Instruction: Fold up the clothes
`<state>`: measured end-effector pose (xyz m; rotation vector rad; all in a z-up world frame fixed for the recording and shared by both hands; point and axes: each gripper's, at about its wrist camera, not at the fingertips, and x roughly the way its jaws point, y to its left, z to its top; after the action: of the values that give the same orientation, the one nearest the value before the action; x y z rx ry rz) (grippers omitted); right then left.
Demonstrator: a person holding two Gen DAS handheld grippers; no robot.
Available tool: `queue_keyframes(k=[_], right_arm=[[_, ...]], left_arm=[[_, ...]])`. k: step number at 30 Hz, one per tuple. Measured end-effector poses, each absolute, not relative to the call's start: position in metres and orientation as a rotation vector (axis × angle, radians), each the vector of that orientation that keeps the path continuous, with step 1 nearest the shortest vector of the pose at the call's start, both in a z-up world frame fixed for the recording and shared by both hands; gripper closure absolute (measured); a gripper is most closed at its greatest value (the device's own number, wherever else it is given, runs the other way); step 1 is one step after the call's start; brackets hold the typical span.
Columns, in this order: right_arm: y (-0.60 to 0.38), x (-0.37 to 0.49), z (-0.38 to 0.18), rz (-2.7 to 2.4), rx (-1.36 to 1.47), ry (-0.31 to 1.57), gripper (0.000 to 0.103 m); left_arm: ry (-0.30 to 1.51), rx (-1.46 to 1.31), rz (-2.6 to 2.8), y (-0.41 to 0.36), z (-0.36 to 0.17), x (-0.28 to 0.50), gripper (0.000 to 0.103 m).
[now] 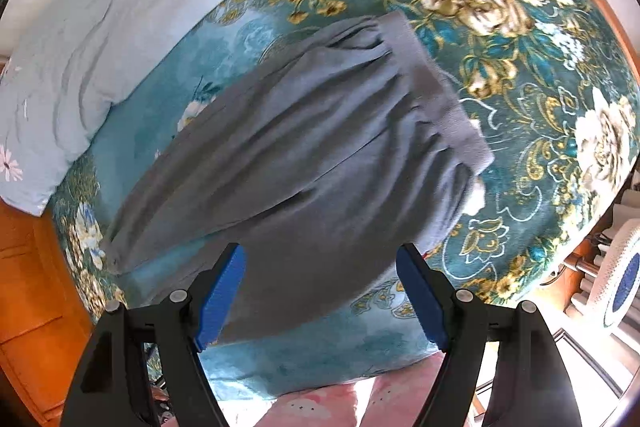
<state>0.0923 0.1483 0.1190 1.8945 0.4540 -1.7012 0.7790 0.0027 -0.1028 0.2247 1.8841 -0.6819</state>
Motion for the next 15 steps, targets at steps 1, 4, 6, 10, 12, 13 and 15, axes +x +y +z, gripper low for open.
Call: queue_keyframes(k=[1, 4, 6, 10, 12, 13, 15], right_arm=[[0.151, 0.09, 0.12, -1.71, 1.895, 0.445, 0.024], [0.161, 0.085, 0.122, -1.731, 1.903, 0.417, 0.024], [0.169, 0.081, 0.12, -1.745, 1.918, 0.391, 0.024], [0.189, 0.062, 0.11, -1.777, 1.956, 0.333, 0.024], [0.201, 0.049, 0.103, -1.788, 1.986, 0.292, 0.024], [0.209, 0.043, 0.097, -1.795, 2.01, 0.27, 0.024], [0.224, 0.03, 0.086, -1.809, 2.058, 0.226, 0.024]], left_arm=[[1.881, 0.234, -0.665, 0.001, -0.104, 0.779, 0.09], [1.864, 0.251, -0.627, -0.004, -0.099, 0.777, 0.093], [1.848, 0.268, -0.628, -0.009, -0.094, 0.774, 0.093], [1.828, 0.302, -0.633, -0.018, -0.083, 0.768, 0.094], [1.829, 0.303, -0.622, -0.021, -0.079, 0.766, 0.094], [1.829, 0.305, -0.614, -0.022, -0.077, 0.764, 0.094], [1.828, 0.307, -0.596, -0.023, -0.072, 0.762, 0.094]])
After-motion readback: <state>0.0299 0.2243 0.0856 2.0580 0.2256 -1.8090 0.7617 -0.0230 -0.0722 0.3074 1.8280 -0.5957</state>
